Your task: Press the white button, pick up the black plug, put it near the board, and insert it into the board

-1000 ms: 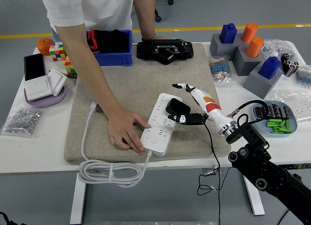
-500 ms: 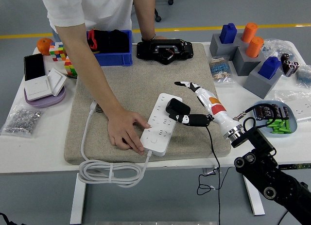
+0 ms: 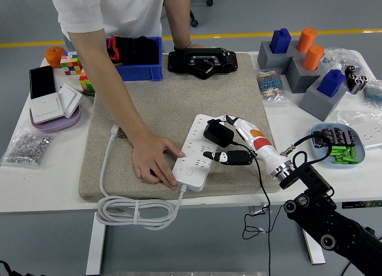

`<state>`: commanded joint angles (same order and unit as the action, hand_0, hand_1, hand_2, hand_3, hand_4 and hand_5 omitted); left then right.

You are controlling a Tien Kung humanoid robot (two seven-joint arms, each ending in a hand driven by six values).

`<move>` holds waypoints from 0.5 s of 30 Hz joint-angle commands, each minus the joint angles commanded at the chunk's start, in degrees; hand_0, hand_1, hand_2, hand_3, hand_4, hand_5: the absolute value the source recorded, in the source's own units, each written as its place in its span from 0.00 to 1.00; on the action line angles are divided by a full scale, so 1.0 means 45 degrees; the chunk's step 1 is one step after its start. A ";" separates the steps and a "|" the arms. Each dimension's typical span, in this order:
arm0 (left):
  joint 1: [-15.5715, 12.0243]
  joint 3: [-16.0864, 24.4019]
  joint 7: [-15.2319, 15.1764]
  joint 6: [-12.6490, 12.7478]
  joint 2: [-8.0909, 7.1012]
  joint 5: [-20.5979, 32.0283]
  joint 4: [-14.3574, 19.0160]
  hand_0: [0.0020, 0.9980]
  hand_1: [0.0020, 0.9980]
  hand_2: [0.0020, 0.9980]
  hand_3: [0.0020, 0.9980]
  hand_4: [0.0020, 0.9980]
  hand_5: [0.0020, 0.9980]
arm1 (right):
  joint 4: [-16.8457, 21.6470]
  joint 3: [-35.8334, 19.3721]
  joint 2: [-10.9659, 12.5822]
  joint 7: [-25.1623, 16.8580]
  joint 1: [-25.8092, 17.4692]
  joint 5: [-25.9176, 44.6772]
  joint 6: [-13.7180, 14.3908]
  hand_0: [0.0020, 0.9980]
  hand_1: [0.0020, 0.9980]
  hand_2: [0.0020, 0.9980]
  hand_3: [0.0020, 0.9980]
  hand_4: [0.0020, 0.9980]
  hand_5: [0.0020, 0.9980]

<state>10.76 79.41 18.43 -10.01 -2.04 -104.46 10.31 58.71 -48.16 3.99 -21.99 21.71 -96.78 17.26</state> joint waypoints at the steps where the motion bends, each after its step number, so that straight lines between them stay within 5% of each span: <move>1: 0.0007 0.0002 0.0000 -0.0002 0.0001 -0.0010 0.0000 0.69 0.64 0.62 0.64 0.56 0.20 | -0.0037 0.0031 -0.0011 0.0000 0.0018 0.0017 -0.0001 0.87 0.79 0.71 0.70 1.00 0.43; 15: 0.0048 0.0006 -0.0008 0.0030 0.0009 0.0067 0.0000 0.69 0.64 0.62 0.64 0.56 0.20 | -0.0232 -0.0046 0.0083 0.0008 0.0021 0.0056 -0.0022 0.86 0.78 0.71 0.69 1.00 0.44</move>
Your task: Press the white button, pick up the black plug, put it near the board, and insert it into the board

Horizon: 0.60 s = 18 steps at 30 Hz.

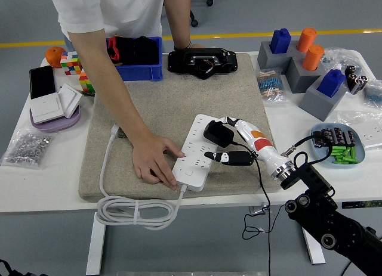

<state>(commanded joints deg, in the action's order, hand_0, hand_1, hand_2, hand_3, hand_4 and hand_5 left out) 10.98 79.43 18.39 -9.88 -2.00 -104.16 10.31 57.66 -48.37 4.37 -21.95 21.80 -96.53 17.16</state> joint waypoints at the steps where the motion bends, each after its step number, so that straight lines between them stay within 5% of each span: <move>1: 0.0008 0.0009 0.0007 -0.0004 0.0000 -0.0016 0.0000 0.69 0.64 0.62 0.64 0.56 0.20 | -0.0021 -0.0005 0.0006 -0.0002 0.0003 -0.0012 -0.0002 0.86 0.78 0.71 0.69 1.00 0.44; 18: 0.0013 -0.0016 0.0002 -0.0018 0.0003 -0.0085 0.0000 0.69 0.64 0.61 0.64 0.56 0.21 | -0.0836 0.0124 -0.0059 -0.0136 0.0209 -0.0036 0.0032 0.85 0.77 0.71 0.70 1.00 0.44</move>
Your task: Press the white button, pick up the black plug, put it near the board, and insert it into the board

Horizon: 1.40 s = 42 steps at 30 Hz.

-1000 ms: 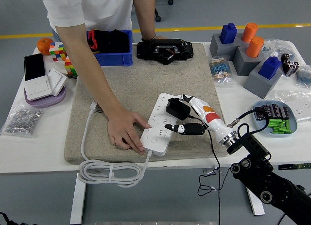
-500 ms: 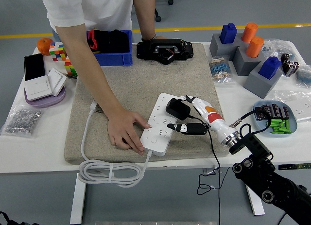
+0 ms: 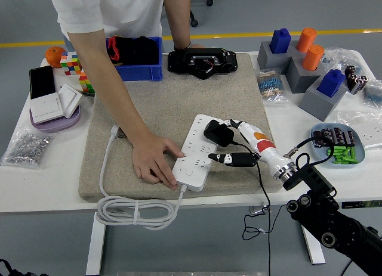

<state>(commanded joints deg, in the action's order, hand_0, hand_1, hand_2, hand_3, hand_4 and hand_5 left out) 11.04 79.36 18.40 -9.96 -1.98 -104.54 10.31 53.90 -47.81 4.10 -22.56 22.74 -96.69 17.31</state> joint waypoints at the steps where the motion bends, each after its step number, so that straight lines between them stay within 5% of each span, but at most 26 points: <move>1: -0.0005 -0.0002 0.0001 -0.0003 -0.0005 -0.0002 0.0000 0.69 0.64 0.61 0.64 0.56 0.21 | -0.0045 0.0019 -0.0006 -0.0010 0.0028 -0.0001 0.0005 0.85 0.77 0.71 0.70 1.00 0.44; 20: -0.0052 -0.0021 0.0023 -0.0060 -0.0054 -0.0144 0.0000 0.69 0.64 0.61 0.64 0.56 0.21 | 0.0118 0.0884 -0.0059 -0.0015 0.0358 0.0139 -0.0050 0.85 0.77 0.70 0.69 1.00 0.43; 36: -0.0010 0.0034 0.0021 -0.0065 -0.0074 -0.0160 0.0000 0.69 0.64 0.61 0.64 0.56 0.21 | -0.0914 0.1796 -0.0099 0.0248 0.1279 0.0233 -0.0231 0.85 0.77 0.70 0.69 1.00 0.43; 42: -0.0024 0.0039 0.0019 -0.0032 -0.0059 -0.0034 0.0000 0.69 0.64 0.61 0.64 0.56 0.21 | -0.0385 0.1519 -0.0012 0.0192 0.1175 0.0200 -0.0217 0.85 0.77 0.70 0.69 1.00 0.43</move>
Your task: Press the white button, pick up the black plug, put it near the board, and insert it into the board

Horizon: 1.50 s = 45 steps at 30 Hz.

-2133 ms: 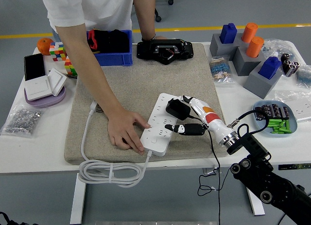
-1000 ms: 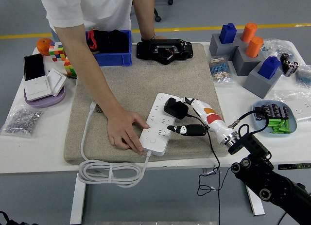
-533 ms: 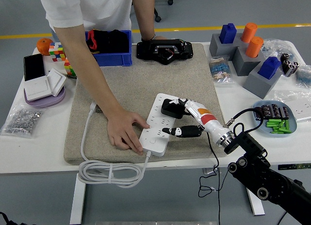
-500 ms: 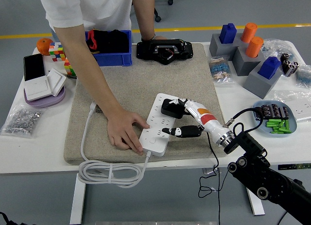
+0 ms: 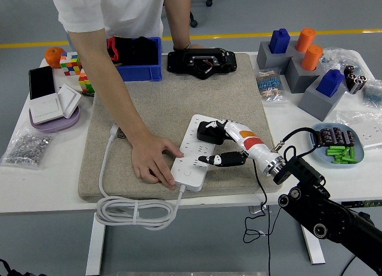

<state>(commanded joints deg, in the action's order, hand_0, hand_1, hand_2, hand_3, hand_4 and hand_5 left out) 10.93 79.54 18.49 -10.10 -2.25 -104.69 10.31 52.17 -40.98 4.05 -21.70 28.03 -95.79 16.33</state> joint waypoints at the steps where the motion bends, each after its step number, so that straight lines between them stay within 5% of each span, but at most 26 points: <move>1: -0.0009 0.0047 0.0011 0.0004 0.0000 -0.0023 0.0000 0.69 0.64 0.61 0.64 0.56 0.21 | 0.0190 -0.0107 0.0040 0.0000 0.0001 -0.0014 0.0001 0.85 0.77 0.70 0.69 1.00 0.43; 15: 0.0001 0.0130 -0.0002 0.0030 0.0015 -0.0059 0.0000 0.69 0.64 0.61 0.64 0.56 0.21 | 0.2368 -0.1787 0.0458 0.0180 -0.0290 -0.0237 -0.0124 0.85 0.77 0.70 0.69 1.00 0.43; 34: 0.0008 0.0041 -0.0032 0.0260 -0.0097 0.0262 0.0000 0.69 0.64 0.61 0.64 0.56 0.21 | 0.4670 -0.6925 0.1910 0.0905 -0.3572 -0.0252 -0.0511 0.85 0.77 0.70 0.70 1.00 0.44; 45: 0.0084 -0.0277 -0.0207 0.0310 -0.0118 0.0558 0.0000 0.69 0.64 0.61 0.64 0.56 0.20 | 0.6552 -0.9005 0.1615 0.1334 -0.5677 0.0050 -0.0889 0.85 0.77 0.70 0.70 1.00 0.43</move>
<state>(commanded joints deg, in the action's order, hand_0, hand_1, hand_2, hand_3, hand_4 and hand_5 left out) 11.31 78.29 17.56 -8.70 -2.78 -102.18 10.31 81.65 -81.50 11.32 -15.70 2.48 -95.57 12.33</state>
